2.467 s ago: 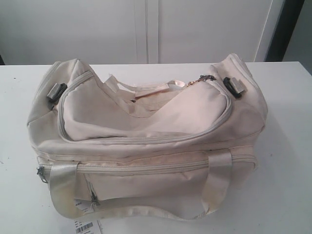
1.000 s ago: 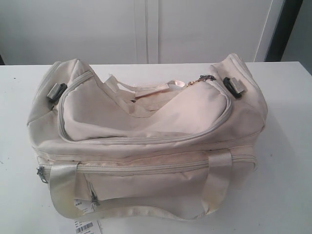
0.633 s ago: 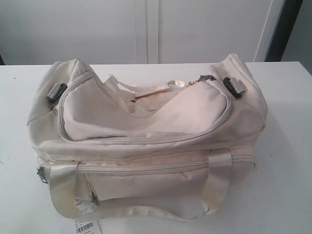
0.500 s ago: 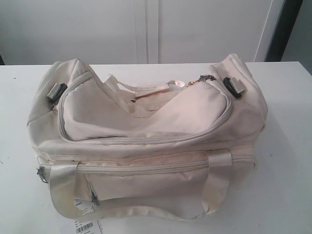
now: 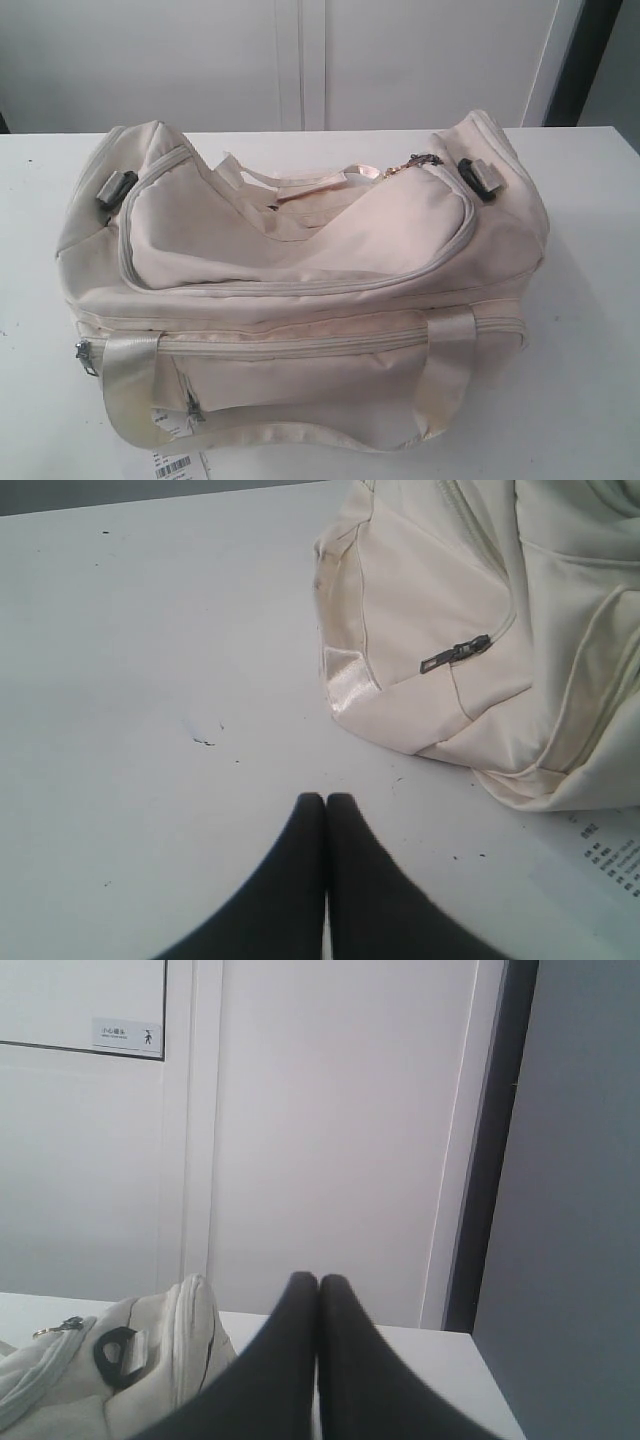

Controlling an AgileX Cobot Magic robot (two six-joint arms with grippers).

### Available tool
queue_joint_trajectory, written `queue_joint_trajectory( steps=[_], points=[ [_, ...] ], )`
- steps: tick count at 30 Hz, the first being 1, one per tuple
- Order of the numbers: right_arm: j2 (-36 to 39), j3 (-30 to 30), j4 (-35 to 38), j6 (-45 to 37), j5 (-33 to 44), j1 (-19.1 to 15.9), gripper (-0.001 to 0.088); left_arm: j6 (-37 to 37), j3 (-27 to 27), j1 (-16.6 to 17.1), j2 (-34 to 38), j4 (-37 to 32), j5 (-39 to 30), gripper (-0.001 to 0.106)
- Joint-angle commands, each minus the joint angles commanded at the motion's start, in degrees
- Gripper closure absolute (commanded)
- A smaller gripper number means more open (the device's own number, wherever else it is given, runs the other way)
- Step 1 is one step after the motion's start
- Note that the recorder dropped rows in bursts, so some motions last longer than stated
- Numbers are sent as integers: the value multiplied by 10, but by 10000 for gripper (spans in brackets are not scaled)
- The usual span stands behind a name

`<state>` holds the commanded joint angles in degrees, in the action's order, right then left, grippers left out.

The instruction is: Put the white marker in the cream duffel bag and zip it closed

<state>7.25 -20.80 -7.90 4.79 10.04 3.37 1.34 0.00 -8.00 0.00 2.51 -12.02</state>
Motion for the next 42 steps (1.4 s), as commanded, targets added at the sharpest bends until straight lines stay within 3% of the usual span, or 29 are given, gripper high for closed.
queue_joint_trajectory(
  steps=[19, 26, 35, 42],
  points=[
    [0, 1, 5, 0, 4, 0, 868, 0, 0, 0, 0, 0, 0, 1053],
    [-5, 5, 35, -48, 89, 0, 868, 0, 0, 0, 0, 0, 0, 1053],
    [-73, 136, 54, -48, 88, 0, 868, 0, 0, 0, 0, 0, 0, 1053],
    [-73, 189, 56, -48, 68, 0, 868, 0, 0, 0, 0, 0, 0, 1053]
  ],
)
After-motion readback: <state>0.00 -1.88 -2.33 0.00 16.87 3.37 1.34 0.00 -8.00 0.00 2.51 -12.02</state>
